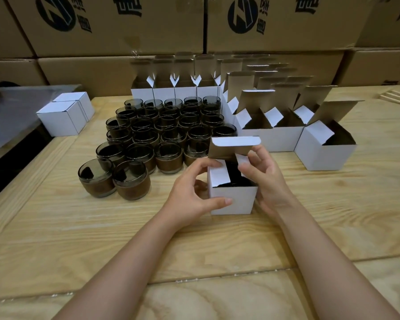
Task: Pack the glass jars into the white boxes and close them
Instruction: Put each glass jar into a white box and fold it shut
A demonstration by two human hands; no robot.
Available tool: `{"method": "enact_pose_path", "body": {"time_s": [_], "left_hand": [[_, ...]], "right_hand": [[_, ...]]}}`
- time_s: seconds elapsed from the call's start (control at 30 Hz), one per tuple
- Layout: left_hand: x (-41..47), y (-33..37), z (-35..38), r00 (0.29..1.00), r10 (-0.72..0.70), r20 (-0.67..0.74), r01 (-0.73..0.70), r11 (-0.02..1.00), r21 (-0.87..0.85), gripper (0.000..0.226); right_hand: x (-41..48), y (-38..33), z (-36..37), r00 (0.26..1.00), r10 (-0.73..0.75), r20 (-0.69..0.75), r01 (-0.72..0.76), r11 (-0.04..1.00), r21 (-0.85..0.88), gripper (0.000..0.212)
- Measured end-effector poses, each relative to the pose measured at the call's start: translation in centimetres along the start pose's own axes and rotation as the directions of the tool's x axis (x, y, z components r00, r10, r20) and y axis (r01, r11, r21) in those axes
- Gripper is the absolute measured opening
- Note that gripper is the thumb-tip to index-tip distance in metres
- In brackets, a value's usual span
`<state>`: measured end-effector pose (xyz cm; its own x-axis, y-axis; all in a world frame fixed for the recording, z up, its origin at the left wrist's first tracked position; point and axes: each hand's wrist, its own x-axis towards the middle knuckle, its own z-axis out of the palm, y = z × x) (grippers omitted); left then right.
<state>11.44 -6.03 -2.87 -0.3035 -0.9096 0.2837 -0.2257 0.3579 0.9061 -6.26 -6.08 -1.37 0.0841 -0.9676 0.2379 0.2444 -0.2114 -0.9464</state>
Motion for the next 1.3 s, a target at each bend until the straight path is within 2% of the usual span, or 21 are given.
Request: {"method": "enact_pose_path", "body": {"time_s": [0.07,0.1,0.13,0.2,0.23,0.53,0.77,0.87,0.97,1.03,1.13,1.2,1.23,1.3], "left_hand": [[-0.1,0.1,0.0,1.0,-0.001,-0.005,0.001,1.0,-0.005,0.059],[-0.1,0.1,0.0,1.0,0.002,-0.008,-0.002,1.0,-0.005,0.06],[-0.1,0.1,0.1,1.0,0.007,-0.011,-0.007,1.0,-0.004,0.062],[-0.2,0.1,0.1,1.0,0.01,-0.012,-0.01,1.0,-0.007,0.067],[-0.1,0.1,0.1,1.0,0.007,-0.012,-0.007,1.0,-0.009,0.069],[0.1,-0.9,0.2,0.999,0.015,-0.029,-0.017,0.997,-0.071,0.076],[0.0,-0.9,0.2,0.999,0.045,-0.01,-0.045,0.996,-0.076,0.074],[-0.1,-0.7,0.2,0.997,0.079,0.009,-0.078,0.995,-0.066,0.066],[-0.2,-0.4,0.3,0.995,0.103,-0.002,-0.102,0.994,-0.048,0.052],[-0.3,-0.4,0.3,0.995,0.097,-0.026,-0.098,0.993,-0.058,0.05],[-0.5,-0.4,0.3,0.985,0.153,-0.08,-0.144,0.985,0.099,0.05],[-0.7,-0.2,0.2,0.952,0.29,-0.1,-0.253,0.927,0.278,0.042],[-0.8,-0.2,0.2,0.913,0.398,-0.087,-0.333,0.852,0.404,0.038],[-1.0,-0.2,0.7,0.805,0.593,0.016,-0.462,0.609,0.645,0.036]], "right_hand": [[-0.1,-0.2,0.0,1.0,0.016,0.021,-0.016,1.0,-0.007,0.082],[-0.2,-0.3,0.0,1.0,0.009,0.019,-0.009,1.0,-0.019,0.083],[-0.3,-0.2,-0.1,1.0,-0.008,0.02,0.009,0.999,-0.044,0.072],[-0.5,-0.2,-0.2,0.998,-0.049,0.039,0.052,0.996,-0.079,0.03],[-0.6,-0.1,-0.4,0.998,-0.051,0.044,0.055,0.995,-0.085,0.017],[-1.0,0.0,-1.2,0.987,-0.057,0.148,0.087,0.975,-0.203,0.02],[-0.9,0.0,-1.5,0.983,-0.029,0.181,0.068,0.976,-0.209,0.014],[-0.7,0.1,-1.6,0.986,0.01,0.167,0.02,0.983,-0.18,0.005],[-0.5,0.3,-1.6,0.989,0.006,0.146,0.025,0.978,-0.208,0.016],[-0.5,0.3,-1.6,0.99,-0.007,0.143,0.04,0.972,-0.233,0.013],[-0.6,0.4,-1.8,0.99,-0.03,0.136,0.067,0.959,-0.276,0.007],[-0.6,0.5,-2.0,0.992,-0.028,0.122,0.06,0.96,-0.273,0.005],[-0.6,0.5,-2.1,0.992,-0.025,0.124,0.057,0.963,-0.262,0.006],[-0.5,0.6,-2.3,0.991,-0.022,0.135,0.053,0.971,-0.234,0.014]]}}
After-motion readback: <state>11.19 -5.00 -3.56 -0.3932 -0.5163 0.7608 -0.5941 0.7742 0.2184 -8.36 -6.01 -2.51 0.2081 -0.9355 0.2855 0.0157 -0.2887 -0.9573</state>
